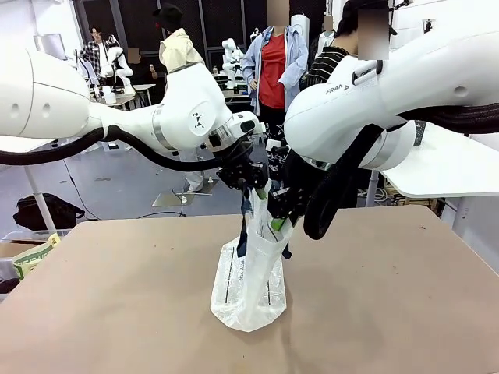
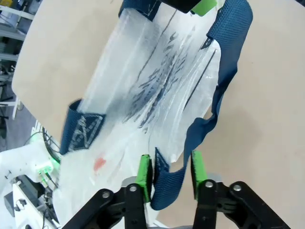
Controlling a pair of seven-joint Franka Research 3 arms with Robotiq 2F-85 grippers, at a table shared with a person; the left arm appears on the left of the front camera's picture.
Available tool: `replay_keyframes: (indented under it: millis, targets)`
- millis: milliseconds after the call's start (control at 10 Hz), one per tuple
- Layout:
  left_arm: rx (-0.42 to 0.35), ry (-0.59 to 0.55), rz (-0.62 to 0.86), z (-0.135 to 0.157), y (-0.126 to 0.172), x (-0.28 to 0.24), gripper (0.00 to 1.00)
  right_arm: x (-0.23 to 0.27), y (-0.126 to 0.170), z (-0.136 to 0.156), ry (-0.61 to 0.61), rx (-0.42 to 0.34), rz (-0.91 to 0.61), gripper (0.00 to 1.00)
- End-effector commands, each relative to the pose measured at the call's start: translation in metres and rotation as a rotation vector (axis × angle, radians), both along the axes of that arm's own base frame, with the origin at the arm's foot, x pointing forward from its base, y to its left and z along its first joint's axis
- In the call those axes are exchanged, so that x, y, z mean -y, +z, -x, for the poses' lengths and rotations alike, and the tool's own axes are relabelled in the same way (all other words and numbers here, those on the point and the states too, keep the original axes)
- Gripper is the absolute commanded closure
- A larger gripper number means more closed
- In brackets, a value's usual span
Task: Transfer purchased items from the store into the shopping bag.
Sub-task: Open the Reusable shopping bag in the center of the table.
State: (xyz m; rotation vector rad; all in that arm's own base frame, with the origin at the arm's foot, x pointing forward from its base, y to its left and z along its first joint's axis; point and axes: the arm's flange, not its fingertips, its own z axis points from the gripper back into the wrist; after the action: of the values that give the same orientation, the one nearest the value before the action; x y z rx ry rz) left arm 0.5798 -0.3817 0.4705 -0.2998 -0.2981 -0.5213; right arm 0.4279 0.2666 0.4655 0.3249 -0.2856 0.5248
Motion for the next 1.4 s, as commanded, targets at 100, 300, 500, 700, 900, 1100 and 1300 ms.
replay_keyframes:
  millis: [100,300,500,700,900,1100,1300]
  targets:
    - [0.022,0.027,-0.023,0.004,0.005,-0.01,1.0,-0.004,-0.001,-0.004,-0.018,0.017,-0.022,1.0]
    - [0.034,0.048,-0.037,0.005,0.012,-0.028,1.0,-0.004,0.0,-0.005,-0.032,0.024,-0.01,1.0]
    - [0.066,0.018,-0.077,0.01,0.018,-0.066,1.0,-0.004,0.001,-0.008,-0.067,0.044,0.033,1.0]
    - [0.049,0.033,-0.105,0.015,0.017,-0.117,1.0,-0.004,0.001,-0.01,-0.098,0.045,0.074,1.0]
    - [0.028,0.075,-0.146,0.028,0.019,-0.166,1.0,-0.004,-0.001,-0.014,-0.143,0.037,0.119,1.0]
    - [0.005,0.113,-0.229,0.042,0.02,-0.214,1.0,-0.002,-0.002,-0.014,-0.157,0.04,0.139,1.0]
    - [0.026,0.164,-0.193,0.049,0.021,-0.241,1.0,-0.001,-0.003,-0.013,-0.167,0.038,0.137,1.0]
